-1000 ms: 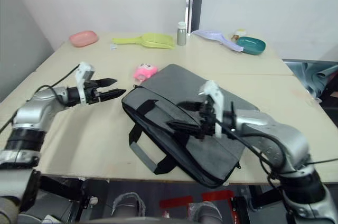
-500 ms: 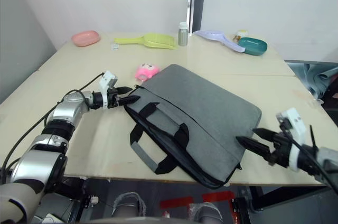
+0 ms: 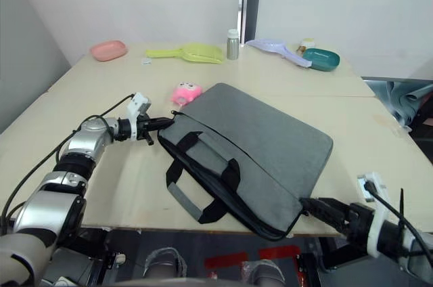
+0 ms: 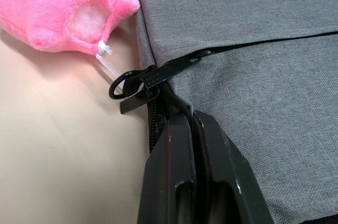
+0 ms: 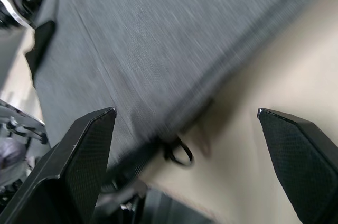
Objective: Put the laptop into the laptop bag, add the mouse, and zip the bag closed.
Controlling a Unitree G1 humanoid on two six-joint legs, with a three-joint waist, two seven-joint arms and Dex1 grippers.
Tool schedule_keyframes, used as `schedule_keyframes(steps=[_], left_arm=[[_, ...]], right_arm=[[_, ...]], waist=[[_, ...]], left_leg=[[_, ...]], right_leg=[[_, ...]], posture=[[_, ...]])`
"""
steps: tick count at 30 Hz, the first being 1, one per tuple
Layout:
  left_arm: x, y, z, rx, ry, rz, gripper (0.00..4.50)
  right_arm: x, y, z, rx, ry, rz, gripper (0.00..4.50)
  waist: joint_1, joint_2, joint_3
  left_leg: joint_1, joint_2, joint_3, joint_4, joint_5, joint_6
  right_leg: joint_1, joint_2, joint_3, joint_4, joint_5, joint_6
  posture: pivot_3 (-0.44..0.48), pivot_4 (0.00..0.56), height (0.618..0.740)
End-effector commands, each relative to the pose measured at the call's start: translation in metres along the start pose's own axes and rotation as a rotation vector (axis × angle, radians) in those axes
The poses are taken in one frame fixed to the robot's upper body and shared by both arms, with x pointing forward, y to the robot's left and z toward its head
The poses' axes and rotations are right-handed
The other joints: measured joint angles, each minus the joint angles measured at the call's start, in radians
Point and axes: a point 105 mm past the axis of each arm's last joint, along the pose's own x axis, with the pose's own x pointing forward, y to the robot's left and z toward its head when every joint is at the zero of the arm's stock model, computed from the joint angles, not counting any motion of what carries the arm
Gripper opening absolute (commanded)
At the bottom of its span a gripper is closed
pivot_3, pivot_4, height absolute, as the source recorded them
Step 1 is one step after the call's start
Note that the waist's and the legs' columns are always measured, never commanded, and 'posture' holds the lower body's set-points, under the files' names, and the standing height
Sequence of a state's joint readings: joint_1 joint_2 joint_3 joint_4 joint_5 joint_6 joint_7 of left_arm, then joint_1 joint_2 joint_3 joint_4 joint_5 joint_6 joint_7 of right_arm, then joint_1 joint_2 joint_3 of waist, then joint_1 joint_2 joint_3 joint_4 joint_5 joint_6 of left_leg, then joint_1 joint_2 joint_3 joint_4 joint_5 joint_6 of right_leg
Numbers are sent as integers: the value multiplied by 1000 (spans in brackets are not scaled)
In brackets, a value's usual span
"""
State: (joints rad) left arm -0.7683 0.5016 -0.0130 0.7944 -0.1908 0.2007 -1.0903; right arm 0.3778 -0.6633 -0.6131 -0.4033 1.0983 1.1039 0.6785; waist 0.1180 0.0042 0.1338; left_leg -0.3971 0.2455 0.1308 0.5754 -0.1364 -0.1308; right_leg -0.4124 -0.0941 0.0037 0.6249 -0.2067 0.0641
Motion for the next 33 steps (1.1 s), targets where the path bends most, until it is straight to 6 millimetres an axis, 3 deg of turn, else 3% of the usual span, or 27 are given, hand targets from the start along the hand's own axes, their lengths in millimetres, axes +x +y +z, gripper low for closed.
schedule_keyframes(steps=[1, 12, 21, 28, 33], left_arm=[[-3, -1, -10, -1, 42, 5, 0], [-17, -2, -14, -29, 48, 22, 0], [-58, -5, -14, -73, 32, 92, 0], [-98, -22, -24, -112, 74, 103, 0], [-110, -26, -28, -131, 86, 141, 0]], right_arm=[[3, 0, -4, 9, 17, 3, 3954], [11, -7, 10, -20, -53, -17, 199], [30, -10, 38, -68, -136, -31, 95], [72, 4, 63, -190, -123, -20, 95], [101, 16, 88, -270, -154, -30, 95]], waist=[[2, 0, 0], [-8, 2, -1], [-30, 3, -1], [-42, 4, -1], [-47, 5, -1]], left_leg=[[0, 0, 0, -1, 0, 0], [-1, 0, 0, -2, 0, 0], [-1, 0, 1, -4, 0, 0], [-2, 1, 2, -6, 0, -1], [-2, 1, 3, -8, 0, -1]], right_leg=[[0, 0, -1, -1, 0, 0], [0, 0, -1, -3, 0, 0], [-1, 1, -1, -3, 0, 0], [-5, 1, 0, -3, 0, 0], [-6, 2, 0, -3, 0, 0]], posture=[[0, 150, 740], [0, 150, 740], [0, 150, 740], [0, 150, 740], [0, 150, 740]])
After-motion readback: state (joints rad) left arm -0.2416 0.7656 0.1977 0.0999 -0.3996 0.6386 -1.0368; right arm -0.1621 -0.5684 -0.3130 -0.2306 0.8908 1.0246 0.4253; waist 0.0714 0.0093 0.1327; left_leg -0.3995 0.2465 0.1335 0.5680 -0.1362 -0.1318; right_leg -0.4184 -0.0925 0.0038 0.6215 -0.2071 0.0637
